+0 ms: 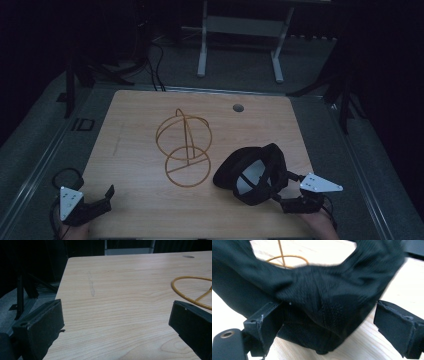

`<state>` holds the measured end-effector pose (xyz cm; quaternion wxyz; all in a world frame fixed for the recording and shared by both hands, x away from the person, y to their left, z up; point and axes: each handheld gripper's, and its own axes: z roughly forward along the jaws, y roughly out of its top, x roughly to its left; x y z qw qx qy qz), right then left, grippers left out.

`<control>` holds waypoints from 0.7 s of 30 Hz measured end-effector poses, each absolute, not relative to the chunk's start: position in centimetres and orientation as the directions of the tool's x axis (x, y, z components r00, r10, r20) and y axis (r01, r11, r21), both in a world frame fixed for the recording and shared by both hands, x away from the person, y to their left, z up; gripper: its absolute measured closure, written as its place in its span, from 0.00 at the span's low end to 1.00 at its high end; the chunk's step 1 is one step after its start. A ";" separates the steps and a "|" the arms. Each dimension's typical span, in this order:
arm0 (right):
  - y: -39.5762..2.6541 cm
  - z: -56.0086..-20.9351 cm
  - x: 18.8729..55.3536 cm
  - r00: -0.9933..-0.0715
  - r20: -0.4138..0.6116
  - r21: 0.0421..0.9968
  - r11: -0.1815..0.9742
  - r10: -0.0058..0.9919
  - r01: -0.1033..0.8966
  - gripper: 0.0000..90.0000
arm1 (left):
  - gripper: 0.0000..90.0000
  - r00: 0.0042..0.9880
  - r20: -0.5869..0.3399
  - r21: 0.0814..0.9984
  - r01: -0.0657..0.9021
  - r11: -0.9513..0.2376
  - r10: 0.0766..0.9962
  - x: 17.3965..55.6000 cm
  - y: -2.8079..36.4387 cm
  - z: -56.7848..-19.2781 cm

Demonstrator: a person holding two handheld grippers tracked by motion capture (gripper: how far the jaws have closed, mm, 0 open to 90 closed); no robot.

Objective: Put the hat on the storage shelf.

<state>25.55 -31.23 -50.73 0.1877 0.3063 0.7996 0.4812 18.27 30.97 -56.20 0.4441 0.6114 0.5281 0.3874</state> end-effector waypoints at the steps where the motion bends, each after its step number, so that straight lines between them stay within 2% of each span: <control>1: -31.1 -51.0 25.7 -0.749 -0.003 0.884 0.352 0.663 0.308 0.14 | 0.00 0.142 0.005 0.952 0.301 -0.048 0.990 18.3 31.0 -56.2; 3: -30.9 -51.2 26.0 -0.751 -0.001 0.884 0.352 0.660 0.308 0.17 | 0.00 0.143 0.006 0.952 0.302 -0.049 0.990 18.3 31.0 -56.2; 6: -30.6 -51.7 26.4 -0.752 0.001 0.883 0.352 0.659 0.309 0.26 | 0.00 0.143 0.006 0.952 0.301 -0.050 0.990 18.3 30.9 -56.2; 7: -30.6 -51.8 26.5 -0.756 0.002 0.880 0.358 0.654 0.312 0.37 | 0.00 0.143 0.007 0.952 0.301 -0.050 0.990 18.3 30.9 -56.2; 9: -30.5 -52.0 26.6 -0.755 -0.004 0.881 0.359 0.656 0.308 0.45 | 0.00 0.144 0.007 0.953 0.300 -0.051 0.990 18.3 30.9 -56.2; 13: -30.5 -52.0 27.0 -0.727 -0.022 0.880 0.358 0.686 0.311 0.89 | 0.00 0.148 0.014 0.951 0.304 -0.059 0.989 18.3 30.8 -56.2; 14: -30.5 -51.9 27.1 -0.727 -0.032 0.877 0.369 0.685 0.309 0.96 | 0.00 0.148 0.016 0.950 0.305 -0.061 0.989 18.3 30.8 -56.2; 21: -30.4 -50.6 26.9 -0.734 -0.074 0.878 0.392 0.675 0.272 0.98 | 0.00 0.151 0.025 0.948 0.310 -0.071 0.988 18.4 30.7 -56.2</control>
